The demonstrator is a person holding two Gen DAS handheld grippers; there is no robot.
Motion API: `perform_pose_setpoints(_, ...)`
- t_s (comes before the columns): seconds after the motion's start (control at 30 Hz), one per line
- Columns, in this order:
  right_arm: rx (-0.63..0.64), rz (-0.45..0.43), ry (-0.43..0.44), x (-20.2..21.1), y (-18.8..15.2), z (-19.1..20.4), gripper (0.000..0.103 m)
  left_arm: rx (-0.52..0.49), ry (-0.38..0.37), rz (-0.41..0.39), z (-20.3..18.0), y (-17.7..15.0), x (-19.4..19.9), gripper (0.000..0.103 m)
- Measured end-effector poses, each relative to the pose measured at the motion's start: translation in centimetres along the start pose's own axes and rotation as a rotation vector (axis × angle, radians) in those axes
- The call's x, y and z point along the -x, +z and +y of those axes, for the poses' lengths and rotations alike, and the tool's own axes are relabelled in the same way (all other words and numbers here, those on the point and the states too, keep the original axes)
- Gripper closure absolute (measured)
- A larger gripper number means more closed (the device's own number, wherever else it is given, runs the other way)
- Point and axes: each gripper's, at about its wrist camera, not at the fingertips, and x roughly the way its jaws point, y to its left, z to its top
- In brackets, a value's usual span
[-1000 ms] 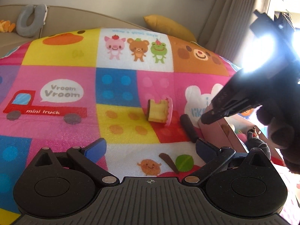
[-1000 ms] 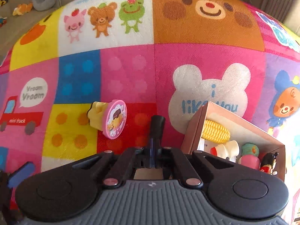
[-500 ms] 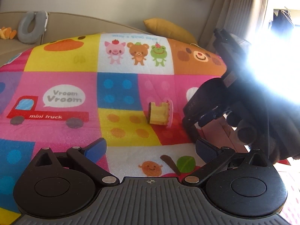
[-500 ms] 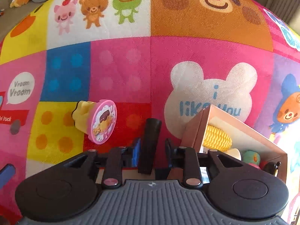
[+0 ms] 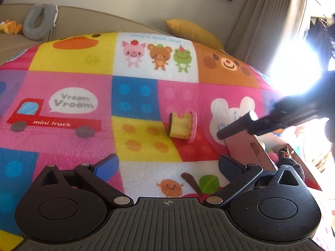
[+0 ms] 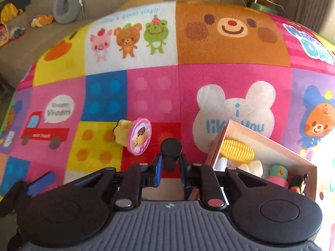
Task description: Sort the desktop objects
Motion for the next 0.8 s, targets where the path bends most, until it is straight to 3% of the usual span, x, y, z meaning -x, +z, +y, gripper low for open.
perform_pose_setpoints(0.03,-0.004,-0.011,0.023,1.5,-1.0,-0.4,0.103,0.0,0.004,0.002,0.0,0.0,-0.1,0.0)
perform_pose_setpoints(0.27,-0.07,-0.028,0.129,8.8,-8.7,-4.4,0.103,-0.015,0.035,0.014,-0.4,-0.1,-0.2,0.0)
perform_pose_setpoints(0.37,-0.076,-0.054,0.074,9.1,-11.7,-5.4,0.101,-0.036,0.054,0.014,-0.7,-0.1,-0.1,0.0)
perform_pose_setpoints(0.4,-0.077,-0.068,0.045,9.2,-12.8,-5.8,0.096,-0.059,0.052,0.019,-1.1,-0.1,-0.2,0.0)
perform_pose_setpoints(0.47,-0.072,-0.094,-0.024,8.7,-15.3,-6.4,0.076,-0.133,0.024,0.037,-2.1,-0.1,-0.4,0.0)
perform_pose_setpoints(0.5,-0.077,-0.113,-0.055,8.5,-16.5,-6.6,0.052,-0.186,0.002,0.045,-2.9,-0.3,-0.4,0.0)
perform_pose_setpoints(0.53,-0.087,-0.136,-0.086,8.3,-17.9,-7.0,0.036,-0.238,-0.022,0.052,-3.8,-0.5,-0.4,0.0)
perform_pose_setpoints(0.67,-0.108,-0.158,-0.105,7.2,-21.4,-8.2,0.033,-0.411,-0.098,0.099,-7.3,-1.6,-1.0,0.0)
perform_pose_setpoints(0.73,-0.134,-0.152,-0.085,6.7,-22.4,-8.9,0.03,-0.526,-0.076,0.095,-9.2,-2.6,-1.5,0.002)
perform_pose_setpoints(0.8,-0.164,-0.153,-0.071,6.3,-23.2,-9.5,0.029,-0.599,-0.058,0.097,-10.2,-3.1,-1.9,0.014)
